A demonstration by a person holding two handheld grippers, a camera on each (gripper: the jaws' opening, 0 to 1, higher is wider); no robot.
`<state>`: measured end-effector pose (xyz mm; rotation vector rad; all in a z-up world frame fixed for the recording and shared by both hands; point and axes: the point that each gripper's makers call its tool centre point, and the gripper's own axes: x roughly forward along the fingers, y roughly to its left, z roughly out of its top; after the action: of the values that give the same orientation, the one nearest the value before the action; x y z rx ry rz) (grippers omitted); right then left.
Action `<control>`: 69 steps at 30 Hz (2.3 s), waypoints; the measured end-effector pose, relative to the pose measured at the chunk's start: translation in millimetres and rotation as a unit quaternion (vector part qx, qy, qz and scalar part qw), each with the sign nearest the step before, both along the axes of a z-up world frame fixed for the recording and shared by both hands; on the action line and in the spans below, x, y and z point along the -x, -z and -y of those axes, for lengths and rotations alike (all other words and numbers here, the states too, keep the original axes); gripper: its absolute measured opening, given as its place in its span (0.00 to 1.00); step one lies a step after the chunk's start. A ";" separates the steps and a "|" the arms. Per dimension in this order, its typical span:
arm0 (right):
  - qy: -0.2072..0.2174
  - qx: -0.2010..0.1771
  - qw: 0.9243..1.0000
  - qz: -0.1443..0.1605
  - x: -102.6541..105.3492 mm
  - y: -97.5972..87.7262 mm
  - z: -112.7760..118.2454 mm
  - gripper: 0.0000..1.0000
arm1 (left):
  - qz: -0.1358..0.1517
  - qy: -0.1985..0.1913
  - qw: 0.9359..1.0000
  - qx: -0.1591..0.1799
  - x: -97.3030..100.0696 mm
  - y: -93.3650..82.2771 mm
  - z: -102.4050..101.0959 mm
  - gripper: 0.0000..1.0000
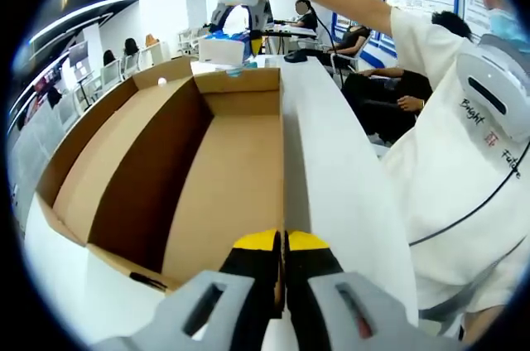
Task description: Operate the shoe box by opening the lid, removing the specified soft item, and placing it in the target area until the item is outside and the box remains undamaged.
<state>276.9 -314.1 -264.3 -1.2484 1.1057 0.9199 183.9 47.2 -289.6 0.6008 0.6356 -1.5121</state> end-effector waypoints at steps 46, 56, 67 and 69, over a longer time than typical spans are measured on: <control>-0.030 0.035 0.998 -0.032 -2.3 13.9 3.2 0.70 | 0.002 -0.002 1.000 0.004 0.2 0.0 -0.4 0.01; -0.030 0.049 0.998 -0.027 -1.1 18.4 10.7 0.73 | 0.002 -0.001 1.000 0.002 0.3 0.2 -0.4 0.01; -0.032 0.055 0.998 0.001 -2.2 15.9 12.0 0.74 | 0.004 0.000 1.000 0.003 -0.3 0.1 -0.9 0.01; -0.028 0.051 0.998 0.004 -3.2 15.9 12.6 0.74 | 0.004 0.000 1.000 0.004 -0.3 0.1 -1.0 0.01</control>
<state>280.1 -326.7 -280.2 -1.3720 1.1283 0.9086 184.2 48.2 -289.7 0.6007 0.6240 -1.5115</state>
